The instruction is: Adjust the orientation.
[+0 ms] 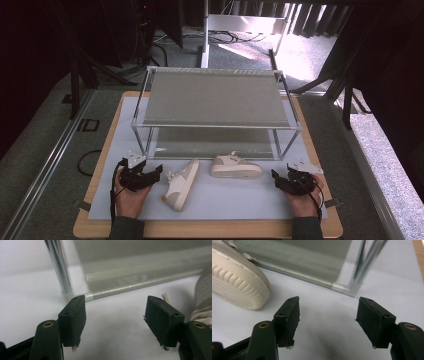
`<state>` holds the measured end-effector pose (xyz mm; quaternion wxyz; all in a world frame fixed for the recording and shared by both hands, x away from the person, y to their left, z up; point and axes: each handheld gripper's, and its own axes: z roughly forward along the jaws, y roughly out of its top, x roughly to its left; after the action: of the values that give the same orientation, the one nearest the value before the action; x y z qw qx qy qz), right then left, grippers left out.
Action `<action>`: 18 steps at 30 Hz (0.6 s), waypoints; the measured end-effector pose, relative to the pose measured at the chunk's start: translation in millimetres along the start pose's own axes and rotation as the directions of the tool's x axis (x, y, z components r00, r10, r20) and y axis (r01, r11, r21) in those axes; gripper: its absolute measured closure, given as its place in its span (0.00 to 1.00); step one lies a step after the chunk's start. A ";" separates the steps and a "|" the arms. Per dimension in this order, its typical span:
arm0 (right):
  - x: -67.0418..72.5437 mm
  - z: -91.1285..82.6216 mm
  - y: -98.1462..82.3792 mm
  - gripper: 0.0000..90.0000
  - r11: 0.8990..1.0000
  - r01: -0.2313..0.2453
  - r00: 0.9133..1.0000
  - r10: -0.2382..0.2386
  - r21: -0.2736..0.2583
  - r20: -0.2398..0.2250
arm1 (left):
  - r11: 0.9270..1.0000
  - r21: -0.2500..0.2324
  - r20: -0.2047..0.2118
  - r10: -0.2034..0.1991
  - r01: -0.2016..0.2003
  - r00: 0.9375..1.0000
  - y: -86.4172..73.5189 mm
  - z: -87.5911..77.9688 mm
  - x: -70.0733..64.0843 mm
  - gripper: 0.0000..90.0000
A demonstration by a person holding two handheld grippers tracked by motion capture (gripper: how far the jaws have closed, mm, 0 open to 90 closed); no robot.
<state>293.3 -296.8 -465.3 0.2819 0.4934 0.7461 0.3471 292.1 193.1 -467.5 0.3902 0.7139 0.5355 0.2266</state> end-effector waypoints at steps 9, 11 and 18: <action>0.8 -8.5 -0.2 0.44 1.000 -0.001 1.000 0.001 -0.019 0.001 | 0.999 -0.030 0.048 -0.014 0.015 0.999 1.8 -11.1 -0.1 0.39; 2.1 -9.8 -0.5 0.45 1.000 0.003 1.000 -0.003 -0.023 0.005 | 0.999 -0.032 0.066 -0.022 0.024 0.998 2.1 -12.8 0.9 0.39; 0.9 -17.7 0.4 0.45 0.999 -0.012 1.000 0.011 -0.047 -0.012 | 0.999 -0.042 0.110 0.021 -0.017 0.994 2.4 -17.6 -4.5 0.39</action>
<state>279.7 -300.1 -454.4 0.2868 0.4889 0.7366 0.3689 279.0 194.1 -454.7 0.4315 0.7223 0.5015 0.2013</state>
